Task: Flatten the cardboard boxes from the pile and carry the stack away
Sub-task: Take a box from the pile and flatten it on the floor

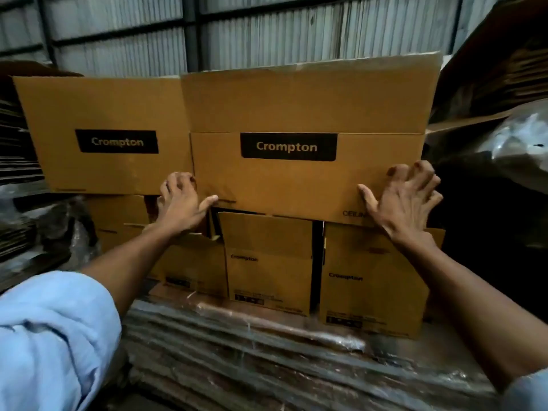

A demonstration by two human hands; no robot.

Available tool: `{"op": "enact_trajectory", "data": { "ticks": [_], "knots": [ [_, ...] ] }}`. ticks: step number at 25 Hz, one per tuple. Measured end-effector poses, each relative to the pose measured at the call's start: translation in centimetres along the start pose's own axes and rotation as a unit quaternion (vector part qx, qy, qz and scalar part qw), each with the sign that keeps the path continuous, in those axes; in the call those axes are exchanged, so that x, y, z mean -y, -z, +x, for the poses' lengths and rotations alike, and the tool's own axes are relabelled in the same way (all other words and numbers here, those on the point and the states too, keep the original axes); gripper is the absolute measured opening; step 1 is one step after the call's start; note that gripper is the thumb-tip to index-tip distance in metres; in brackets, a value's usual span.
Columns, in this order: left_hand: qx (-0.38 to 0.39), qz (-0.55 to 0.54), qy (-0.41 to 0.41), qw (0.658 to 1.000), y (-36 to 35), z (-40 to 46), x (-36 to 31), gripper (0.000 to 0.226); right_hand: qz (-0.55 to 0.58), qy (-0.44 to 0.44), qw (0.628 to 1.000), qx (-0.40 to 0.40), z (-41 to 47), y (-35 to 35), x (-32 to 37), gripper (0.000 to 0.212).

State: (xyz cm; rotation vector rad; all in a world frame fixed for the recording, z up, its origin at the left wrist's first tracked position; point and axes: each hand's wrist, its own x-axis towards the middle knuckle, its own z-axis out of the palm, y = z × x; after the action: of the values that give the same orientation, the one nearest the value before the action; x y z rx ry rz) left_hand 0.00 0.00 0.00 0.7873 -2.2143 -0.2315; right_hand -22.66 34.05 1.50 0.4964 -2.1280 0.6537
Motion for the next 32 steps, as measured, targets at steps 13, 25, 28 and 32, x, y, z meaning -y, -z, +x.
{"op": "enact_trajectory", "data": {
  "ticks": [13, 25, 28, 32],
  "knots": [
    [0.024, -0.195, 0.078, 0.977, -6.7, 10.3, 0.9, 0.105, 0.146, -0.036, 0.988, 0.025, 2.8, -4.5, -3.6, 0.085],
    [-0.053, -0.156, 0.067, 0.984, -2.9, 9.7, -1.4, 0.095, 0.250, -0.025, 0.968, -0.022, 3.4, -3.1, -4.2, 0.082],
    [-0.061, -0.151, 0.068, 0.984, -0.7, 8.1, -1.4, 0.089, 0.266, -0.020, 0.963, -0.020, 3.1, -1.0, -3.8, 0.082],
    [-0.071, -0.153, 0.076, 0.983, 1.9, 5.4, -1.9, 0.084, 0.270, -0.011, 0.963, -0.016, 2.0, 2.0, -3.8, 0.082]
  ]
}}
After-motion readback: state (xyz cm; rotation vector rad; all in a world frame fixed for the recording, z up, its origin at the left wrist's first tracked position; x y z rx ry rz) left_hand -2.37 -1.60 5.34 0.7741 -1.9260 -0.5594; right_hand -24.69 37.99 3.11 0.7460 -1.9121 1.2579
